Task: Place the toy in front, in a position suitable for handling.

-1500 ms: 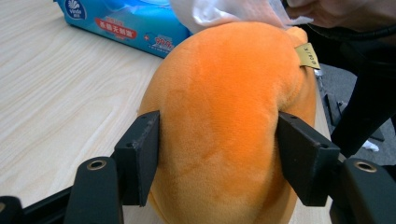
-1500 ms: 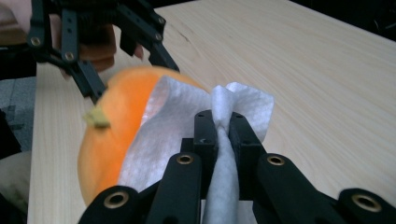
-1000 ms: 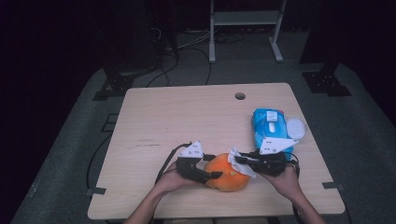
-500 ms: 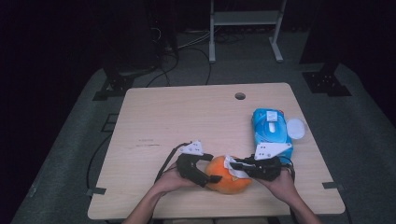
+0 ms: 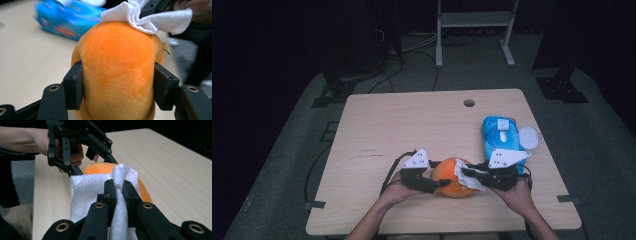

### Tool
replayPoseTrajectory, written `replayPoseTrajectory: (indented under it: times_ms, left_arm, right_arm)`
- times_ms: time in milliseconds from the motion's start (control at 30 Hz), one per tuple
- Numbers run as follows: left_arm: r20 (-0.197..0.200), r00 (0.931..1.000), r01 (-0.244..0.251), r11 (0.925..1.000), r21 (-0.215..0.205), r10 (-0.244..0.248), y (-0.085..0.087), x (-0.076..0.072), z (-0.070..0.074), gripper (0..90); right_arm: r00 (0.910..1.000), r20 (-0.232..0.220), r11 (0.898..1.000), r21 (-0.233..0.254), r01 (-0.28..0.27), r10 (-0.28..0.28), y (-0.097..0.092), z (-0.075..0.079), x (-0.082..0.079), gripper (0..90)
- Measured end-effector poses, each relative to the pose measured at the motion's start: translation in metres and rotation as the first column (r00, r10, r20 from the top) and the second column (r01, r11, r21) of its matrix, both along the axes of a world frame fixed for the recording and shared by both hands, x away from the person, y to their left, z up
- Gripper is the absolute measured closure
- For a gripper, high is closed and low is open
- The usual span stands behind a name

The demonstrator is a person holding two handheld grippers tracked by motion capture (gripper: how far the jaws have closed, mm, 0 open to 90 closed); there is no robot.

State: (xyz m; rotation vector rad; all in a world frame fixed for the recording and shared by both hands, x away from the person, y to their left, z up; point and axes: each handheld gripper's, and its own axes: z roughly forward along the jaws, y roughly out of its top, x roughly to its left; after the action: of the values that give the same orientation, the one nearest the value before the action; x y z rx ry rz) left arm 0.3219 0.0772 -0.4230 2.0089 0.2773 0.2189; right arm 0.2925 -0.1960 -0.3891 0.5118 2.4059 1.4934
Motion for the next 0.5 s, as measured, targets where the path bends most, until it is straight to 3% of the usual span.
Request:
replayPoseTrajectory:
  times_ms: [33,67,167,200,300,500]
  left_arm:
    - [0.0,1.0,0.0,1.0,0.0,0.0,0.0,0.0,0.0,37.9]
    - [0.04,0.9989,-0.025,0.9989,0.04,0.024,-0.002,0.002,-0.004,37.4]
    - [-0.024,0.9988,-0.041,0.998,0.049,0.042,0.002,0.009,-0.013,29.1]
    - [-0.066,0.9964,-0.049,0.9973,0.055,0.053,0.004,0.011,-0.014,23.0]
    - [-0.137,0.9878,-0.069,0.9967,0.043,0.074,0.007,0.014,-0.013,9.6]
    - [-0.234,0.9711,-0.059,0.9975,-0.04,0.049,0.014,0.02,-0.014,12.5]
  right_arm:
    - [1.0,0.0,1.0,0.0,0.0,0.0,0.0,0.0,0.0,82.7]
    - [0.9999,0.006,1.0,-0.015,0.009,-0.009,0.004,-0.003,0.006,82.6]
    - [0.9999,-0.011,0.999,-0.032,0.007,-0.007,0.01,-0.016,0.014,82.7]
    - [0.9998,-0.017,1.0,-0.027,0.005,-0.005,0.011,-0.019,0.015,82.7]
    - [0.9996,-0.028,1.0,-0.017,-0.003,0.003,0.015,-0.024,0.017,82.7]
    - [0.9994,-0.033,1.0,-0.026,-0.014,0.013,0.016,-0.025,0.014,82.7]
